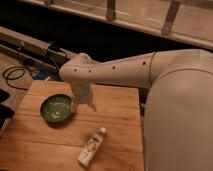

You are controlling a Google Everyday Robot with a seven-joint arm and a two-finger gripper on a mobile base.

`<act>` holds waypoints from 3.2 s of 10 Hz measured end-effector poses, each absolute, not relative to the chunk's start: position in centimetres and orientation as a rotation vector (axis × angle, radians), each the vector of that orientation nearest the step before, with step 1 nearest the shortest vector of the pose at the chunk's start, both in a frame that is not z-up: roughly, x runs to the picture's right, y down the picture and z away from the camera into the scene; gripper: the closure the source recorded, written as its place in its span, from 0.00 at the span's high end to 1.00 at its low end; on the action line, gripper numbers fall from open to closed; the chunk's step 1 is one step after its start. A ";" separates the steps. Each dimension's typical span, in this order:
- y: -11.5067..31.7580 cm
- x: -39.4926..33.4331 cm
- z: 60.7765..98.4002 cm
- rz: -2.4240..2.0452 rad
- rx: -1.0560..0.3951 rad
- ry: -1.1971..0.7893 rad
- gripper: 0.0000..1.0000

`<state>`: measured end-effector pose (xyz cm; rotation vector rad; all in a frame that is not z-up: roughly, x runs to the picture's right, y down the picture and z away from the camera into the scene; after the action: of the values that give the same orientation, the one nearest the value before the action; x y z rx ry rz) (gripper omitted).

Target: Place the bottle in the ceramic bowl

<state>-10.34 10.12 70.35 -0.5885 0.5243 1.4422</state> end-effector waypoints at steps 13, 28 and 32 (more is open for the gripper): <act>11.5 -9.0 71.8 1.463 -0.510 0.457 0.65; 24.2 -2.1 81.3 1.557 -0.704 0.964 0.57; 25.0 -2.0 81.7 1.545 -0.745 1.005 0.16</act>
<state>-2.05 25.02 81.74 -0.7454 1.0047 1.5455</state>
